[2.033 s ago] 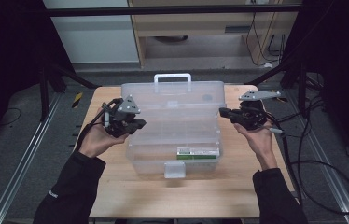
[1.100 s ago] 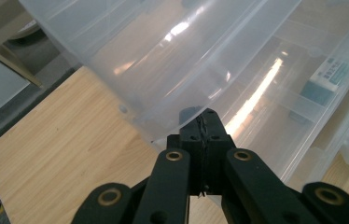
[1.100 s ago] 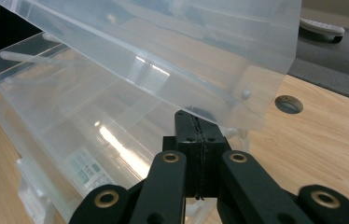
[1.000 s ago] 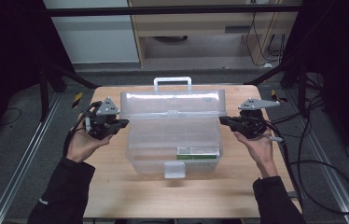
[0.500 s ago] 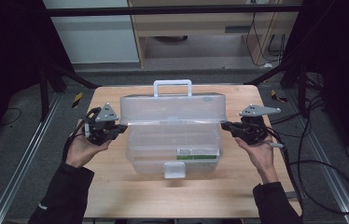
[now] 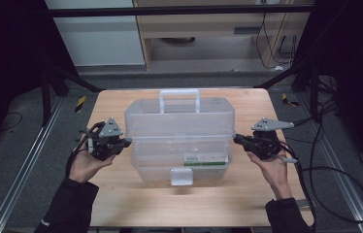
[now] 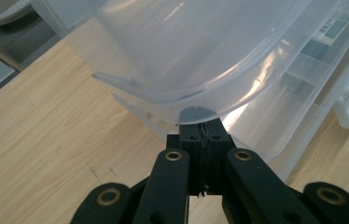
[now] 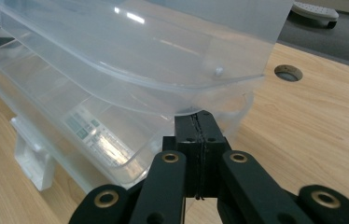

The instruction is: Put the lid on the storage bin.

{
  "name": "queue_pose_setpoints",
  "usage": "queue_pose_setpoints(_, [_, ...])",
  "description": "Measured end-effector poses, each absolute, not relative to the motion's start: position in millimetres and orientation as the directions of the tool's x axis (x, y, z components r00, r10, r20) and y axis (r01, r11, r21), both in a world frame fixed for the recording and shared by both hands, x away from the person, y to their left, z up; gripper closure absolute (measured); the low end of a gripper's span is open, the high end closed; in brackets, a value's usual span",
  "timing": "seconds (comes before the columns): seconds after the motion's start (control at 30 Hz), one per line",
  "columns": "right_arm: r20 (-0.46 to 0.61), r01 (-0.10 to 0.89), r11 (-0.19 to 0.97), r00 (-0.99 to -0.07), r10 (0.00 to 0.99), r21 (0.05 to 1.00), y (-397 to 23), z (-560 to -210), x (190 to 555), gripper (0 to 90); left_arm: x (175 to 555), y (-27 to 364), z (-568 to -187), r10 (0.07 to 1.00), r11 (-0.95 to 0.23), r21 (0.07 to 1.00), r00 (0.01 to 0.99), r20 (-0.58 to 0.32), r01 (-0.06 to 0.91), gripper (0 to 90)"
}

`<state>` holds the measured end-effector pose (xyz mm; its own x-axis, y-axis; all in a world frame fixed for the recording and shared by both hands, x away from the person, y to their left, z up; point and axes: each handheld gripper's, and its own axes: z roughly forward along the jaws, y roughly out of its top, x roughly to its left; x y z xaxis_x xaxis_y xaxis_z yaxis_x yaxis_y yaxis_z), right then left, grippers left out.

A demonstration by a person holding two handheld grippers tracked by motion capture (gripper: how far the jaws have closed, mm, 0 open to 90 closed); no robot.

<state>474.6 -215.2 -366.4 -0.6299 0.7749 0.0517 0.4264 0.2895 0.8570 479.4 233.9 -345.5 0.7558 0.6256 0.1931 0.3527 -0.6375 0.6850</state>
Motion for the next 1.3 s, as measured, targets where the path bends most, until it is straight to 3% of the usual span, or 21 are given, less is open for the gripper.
queue_pose_setpoints(0.67, [0.045, 0.456, 0.339, -0.648, 0.761, 0.823, -214.6, -389.2, 463.5, 89.2, 466.0, 240.6, -371.5, 0.642, -0.63, 0.68, 0.744, 0.184, 0.375, 88.5])
queue_pose_setpoints(0.8, [0.045, 0.483, 0.344, -0.627, 0.778, 0.805, -220.5, -397.8, 464.8, 88.9, 466.0, 245.8, -377.1, 0.656, -0.649, 0.65, 0.724, 0.214, 0.396, 87.7])
queue_pose_setpoints(0.97, [0.032, 0.5, 0.33, -0.586, 0.81, 0.801, -231.4, -401.3, 465.7, 88.0, 468.7, 257.1, -383.5, 0.692, -0.616, 0.658, 0.697, 0.189, 0.433, 87.0])
queue_pose_setpoints(1.3, [0.004, 0.511, 0.28, -0.486, 0.874, 0.813, -256.9, -415.2, 462.1, 73.0, 480.7, 278.0, -400.3, 0.776, -0.533, 0.681, 0.611, 0.156, 0.503, 77.0])
